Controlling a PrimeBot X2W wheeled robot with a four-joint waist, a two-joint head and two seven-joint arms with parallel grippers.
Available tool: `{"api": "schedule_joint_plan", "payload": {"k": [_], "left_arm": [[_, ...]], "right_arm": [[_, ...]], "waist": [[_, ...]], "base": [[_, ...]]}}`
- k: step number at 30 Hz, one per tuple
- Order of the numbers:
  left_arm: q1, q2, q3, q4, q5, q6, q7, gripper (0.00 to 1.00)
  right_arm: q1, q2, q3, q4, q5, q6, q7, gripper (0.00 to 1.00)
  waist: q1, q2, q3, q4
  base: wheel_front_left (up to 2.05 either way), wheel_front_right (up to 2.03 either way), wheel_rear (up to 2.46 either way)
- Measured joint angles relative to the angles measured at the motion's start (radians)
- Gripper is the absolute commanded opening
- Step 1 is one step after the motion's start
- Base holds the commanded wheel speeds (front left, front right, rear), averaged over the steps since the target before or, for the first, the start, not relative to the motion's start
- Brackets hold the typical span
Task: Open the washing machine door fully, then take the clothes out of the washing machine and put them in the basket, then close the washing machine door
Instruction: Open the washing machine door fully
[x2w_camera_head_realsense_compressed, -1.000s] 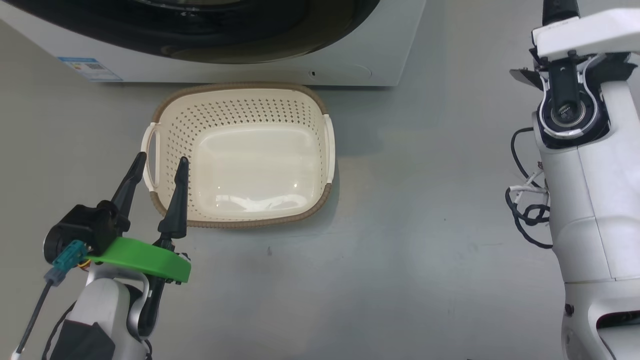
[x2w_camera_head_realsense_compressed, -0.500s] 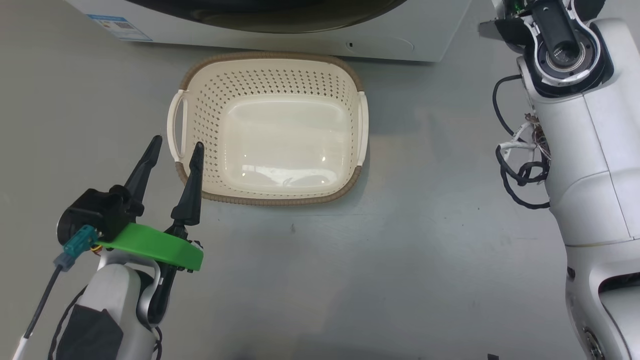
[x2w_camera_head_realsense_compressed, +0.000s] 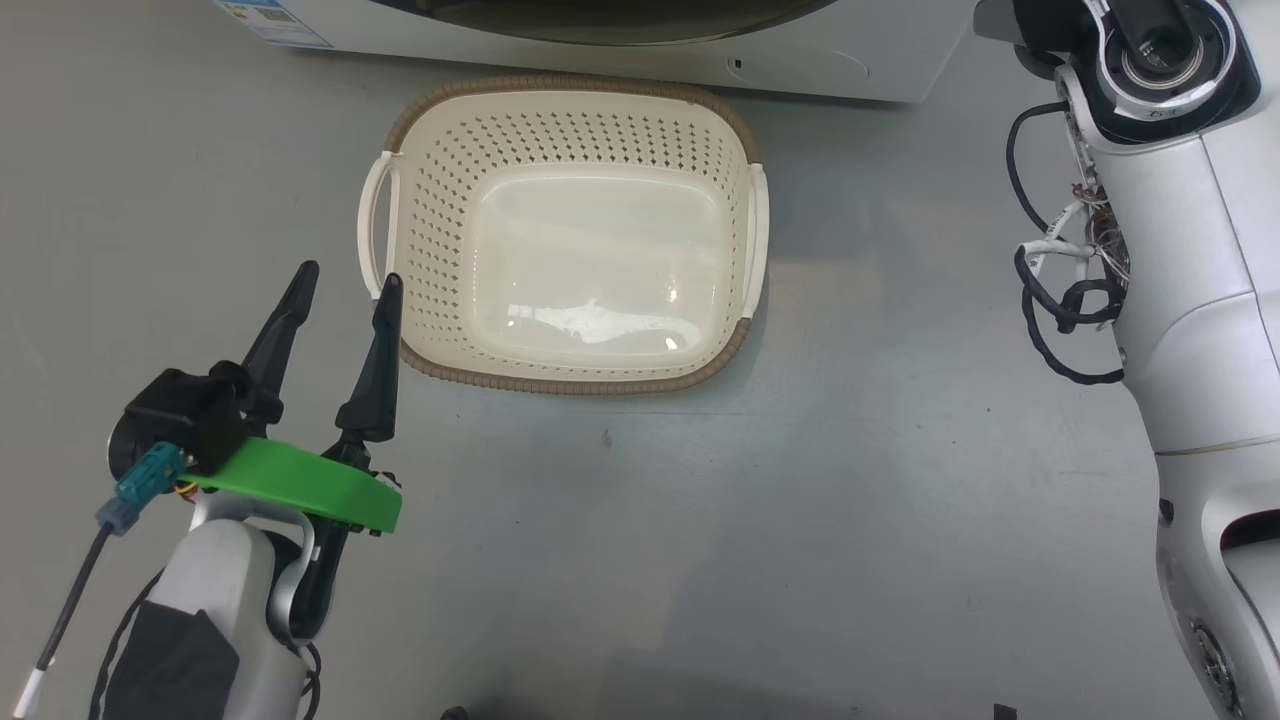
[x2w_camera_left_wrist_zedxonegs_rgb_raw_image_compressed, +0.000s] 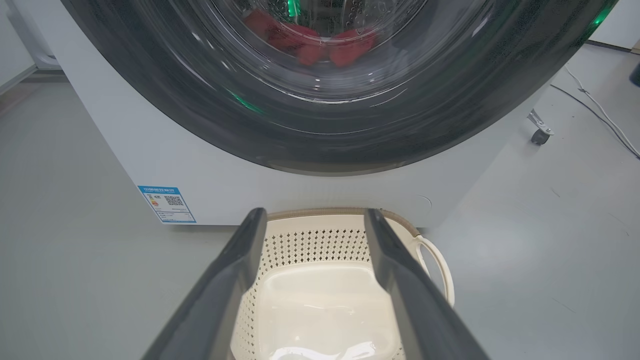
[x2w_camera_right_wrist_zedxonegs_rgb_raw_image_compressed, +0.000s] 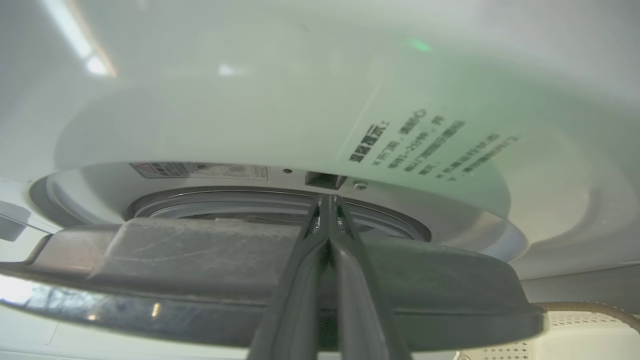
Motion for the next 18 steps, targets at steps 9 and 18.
{"api": "schedule_joint_plan", "payload": {"k": [9, 18], "left_arm": [[-0.018, -0.001, 0.016, -0.002, -0.006, 0.0, 0.0, 1.0], [-0.018, 0.0, 0.032, -0.002, -0.006, 0.0, 0.0, 1.0]], "right_arm": [[0.003, -0.019, 0.029, 0.022, 0.104, 0.002, 0.083, 0.0], [0.062, -0.015, 0.046, 0.053, 0.137, 0.008, 0.179, 0.0]], "waist": [[0.0, 0.0, -0.01, 0.0], [0.0, 0.0, -0.048, -0.01]], "base": [[0.0, 0.0, 0.0], [0.0, 0.0, 0.0]]}}
